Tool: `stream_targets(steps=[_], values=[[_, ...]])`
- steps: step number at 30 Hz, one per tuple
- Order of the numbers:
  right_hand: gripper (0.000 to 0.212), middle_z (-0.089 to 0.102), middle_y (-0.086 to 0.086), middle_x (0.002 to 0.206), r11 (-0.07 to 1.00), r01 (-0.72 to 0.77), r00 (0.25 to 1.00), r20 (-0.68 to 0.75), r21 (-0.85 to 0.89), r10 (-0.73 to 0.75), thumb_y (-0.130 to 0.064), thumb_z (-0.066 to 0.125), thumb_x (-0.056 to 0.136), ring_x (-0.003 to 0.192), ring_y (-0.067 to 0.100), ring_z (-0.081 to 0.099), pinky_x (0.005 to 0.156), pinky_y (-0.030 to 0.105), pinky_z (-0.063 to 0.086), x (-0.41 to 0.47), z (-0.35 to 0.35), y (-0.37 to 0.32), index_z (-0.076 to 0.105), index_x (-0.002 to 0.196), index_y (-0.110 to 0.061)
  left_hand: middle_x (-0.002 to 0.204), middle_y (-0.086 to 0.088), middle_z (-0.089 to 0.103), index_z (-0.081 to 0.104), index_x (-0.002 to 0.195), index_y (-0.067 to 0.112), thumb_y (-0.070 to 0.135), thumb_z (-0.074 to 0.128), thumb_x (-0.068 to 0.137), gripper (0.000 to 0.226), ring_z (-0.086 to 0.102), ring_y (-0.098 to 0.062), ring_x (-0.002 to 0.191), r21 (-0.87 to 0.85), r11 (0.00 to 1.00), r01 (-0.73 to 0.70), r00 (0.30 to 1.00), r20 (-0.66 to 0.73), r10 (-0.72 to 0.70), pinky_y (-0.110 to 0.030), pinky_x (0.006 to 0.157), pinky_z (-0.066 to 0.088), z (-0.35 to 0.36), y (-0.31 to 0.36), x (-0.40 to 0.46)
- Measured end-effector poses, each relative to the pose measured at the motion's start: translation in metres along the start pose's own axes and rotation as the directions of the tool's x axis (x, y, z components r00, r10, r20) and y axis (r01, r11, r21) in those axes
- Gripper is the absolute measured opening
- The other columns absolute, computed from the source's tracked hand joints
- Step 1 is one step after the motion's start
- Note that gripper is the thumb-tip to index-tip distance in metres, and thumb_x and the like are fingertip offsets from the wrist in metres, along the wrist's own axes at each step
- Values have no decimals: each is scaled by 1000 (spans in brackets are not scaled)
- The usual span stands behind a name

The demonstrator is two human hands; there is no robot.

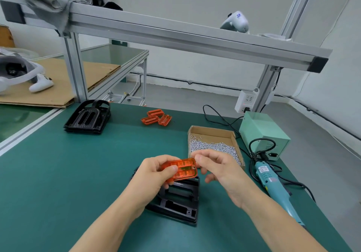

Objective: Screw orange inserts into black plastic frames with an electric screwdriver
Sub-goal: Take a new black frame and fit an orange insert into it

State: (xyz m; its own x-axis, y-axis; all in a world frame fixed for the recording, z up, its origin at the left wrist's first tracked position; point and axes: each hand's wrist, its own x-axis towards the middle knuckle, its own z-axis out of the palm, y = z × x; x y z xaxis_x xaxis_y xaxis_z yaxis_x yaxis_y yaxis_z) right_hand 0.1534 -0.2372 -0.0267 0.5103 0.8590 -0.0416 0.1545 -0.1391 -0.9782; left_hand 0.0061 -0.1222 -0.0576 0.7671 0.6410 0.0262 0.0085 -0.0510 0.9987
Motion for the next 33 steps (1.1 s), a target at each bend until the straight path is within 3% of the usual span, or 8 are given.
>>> stream_targets(steps=[8, 12, 21, 23, 26, 30, 32, 33], values=[[9, 63, -7, 66, 995, 58, 997, 56, -81, -54, -14, 65, 91, 60, 4, 53, 51, 22, 47, 0, -2, 0, 74, 90, -14, 64, 2, 61, 64, 99, 16, 6, 56, 92, 14, 50, -10, 56, -7, 1000, -7, 1000, 24, 8, -20, 55, 43, -1, -1, 1], [17, 67, 0, 75, 999, 7, 997, 73, 53, -11, -20, 65, 89, 63, 7, 55, 53, 22, 50, 0, -5, 2, 73, 97, -8, 69, -1, 64, 65, 97, 11, 4, 56, 92, 12, 53, -10, 57, -97, 995, 2, 1000, 12, -1, -19, 52, 44, 0, 0, 1], [46, 71, 8, 90, 957, -105, 988, 140, 270, 69, -34, 77, 65, 72, 13, 62, 57, 25, 55, -5, -3, 5, 71, 104, -10, 68, -7, 66, 63, 96, 3, -1, 57, 90, 9, 59, -15, 54, -239, 971, 18, 997, -63, -34, -21, 50, 50, 6, 7, -1], [42, 71, 6, 90, 967, -120, 985, 148, 227, 87, -30, 78, 67, 75, 11, 64, 62, 27, 55, -9, 4, 7, 70, 103, -10, 66, -6, 66, 57, 94, 1, -3, 56, 90, 6, 63, -16, 56, -310, 950, 28, 994, -88, -58, -22, 51, 52, 10, 9, -1], [11, 73, 1, 87, 981, -77, 996, 62, 179, 67, -14, 67, 88, 78, 8, 66, 66, 25, 54, -11, 19, 13, 70, 98, -12, 62, 0, 64, 51, 86, 4, -5, 56, 89, 11, 65, -15, 59, -369, 928, 49, 991, -100, -92, -24, 56, 55, 19, 8, -2], [23, 74, -1, 83, 972, 2, 995, -97, 233, 21, -8, 50, 98, 76, 8, 66, 70, 24, 53, -1, 29, 10, 71, 91, -15, 82, 0, 68, 59, 86, 12, 1, 64, 85, 12, 65, -15, 81, -241, 969, 61, 994, -75, -81, -30, 79, 54, 20, 5, -1], [28, 71, -7, 77, 986, 69, 994, -96, 154, -54, -7, 48, 100, 70, 7, 63, 65, 22, 53, 8, 22, 2, 71, 93, -21, 101, 9, 68, 62, 97, 23, 13, 71, 81, 21, 61, -10, 101, -9, 1000, -8, 992, -126, 6, -30, 94, 46, 2, 6, 3], [29, 69, -9, 75, 993, 114, 991, -68, 30, -112, -7, 49, 99, 69, 6, 62, 65, 20, 52, 13, 15, -1, 71, 95, -24, 112, 15, 63, 60, 103, 29, 22, 75, 78, 31, 54, -5, 113, 194, 980, -36, 989, -135, 63, -28, 100, 39, -10, 8, 5]])
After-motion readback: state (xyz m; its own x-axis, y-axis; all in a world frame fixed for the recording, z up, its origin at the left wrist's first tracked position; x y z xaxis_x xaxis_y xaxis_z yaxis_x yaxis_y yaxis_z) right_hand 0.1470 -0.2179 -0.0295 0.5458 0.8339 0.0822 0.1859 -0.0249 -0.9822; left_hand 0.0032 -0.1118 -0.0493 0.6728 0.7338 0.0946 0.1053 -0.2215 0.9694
